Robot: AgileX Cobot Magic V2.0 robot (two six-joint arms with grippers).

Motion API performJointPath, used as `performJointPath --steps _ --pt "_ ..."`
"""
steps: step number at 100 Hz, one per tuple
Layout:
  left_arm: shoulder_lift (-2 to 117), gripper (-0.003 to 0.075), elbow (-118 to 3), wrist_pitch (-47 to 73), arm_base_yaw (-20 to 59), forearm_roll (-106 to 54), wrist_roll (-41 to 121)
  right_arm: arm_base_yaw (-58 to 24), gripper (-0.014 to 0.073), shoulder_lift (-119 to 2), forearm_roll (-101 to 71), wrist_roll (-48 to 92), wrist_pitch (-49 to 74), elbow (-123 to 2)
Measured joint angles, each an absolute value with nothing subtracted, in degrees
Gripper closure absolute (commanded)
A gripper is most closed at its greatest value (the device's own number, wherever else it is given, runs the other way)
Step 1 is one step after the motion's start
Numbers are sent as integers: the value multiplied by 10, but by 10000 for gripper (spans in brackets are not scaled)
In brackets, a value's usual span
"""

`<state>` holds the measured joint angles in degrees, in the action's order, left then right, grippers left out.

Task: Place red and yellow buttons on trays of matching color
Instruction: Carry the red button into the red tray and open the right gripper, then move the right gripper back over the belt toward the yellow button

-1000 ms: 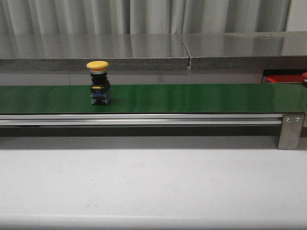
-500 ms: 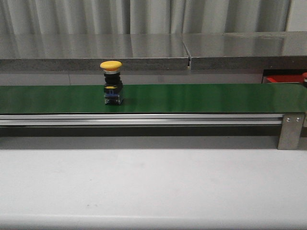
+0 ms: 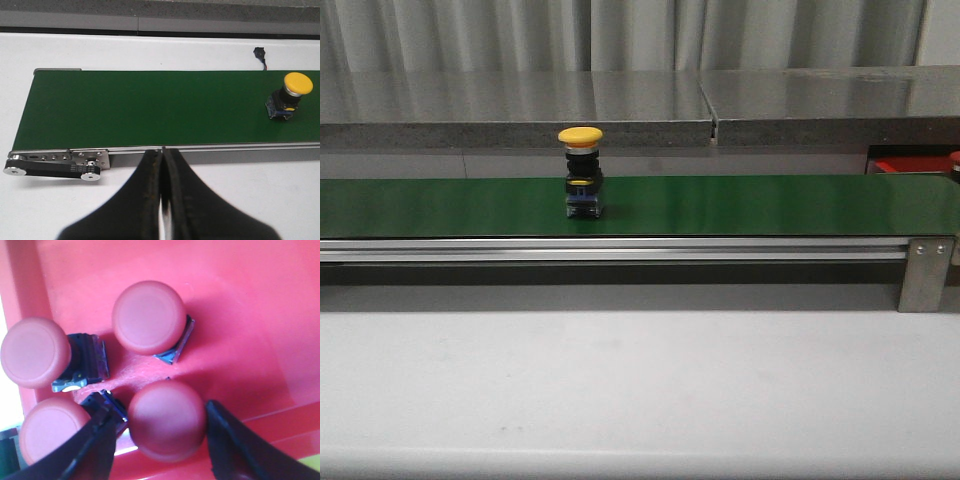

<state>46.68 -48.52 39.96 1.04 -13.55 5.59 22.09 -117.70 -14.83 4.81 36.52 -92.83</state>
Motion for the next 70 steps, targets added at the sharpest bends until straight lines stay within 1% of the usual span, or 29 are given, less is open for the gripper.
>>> performJointPath --steps 28,52,70 --pt "467 741 -485 398 10 -135 56 221 188 -1152 -148 48 365 -928" --pt "467 741 -485 398 10 -135 56 221 188 -1081 -138 48 383 -927" --pt "467 741 -485 398 10 -135 56 213 188 -1005 -134 48 381 -886"
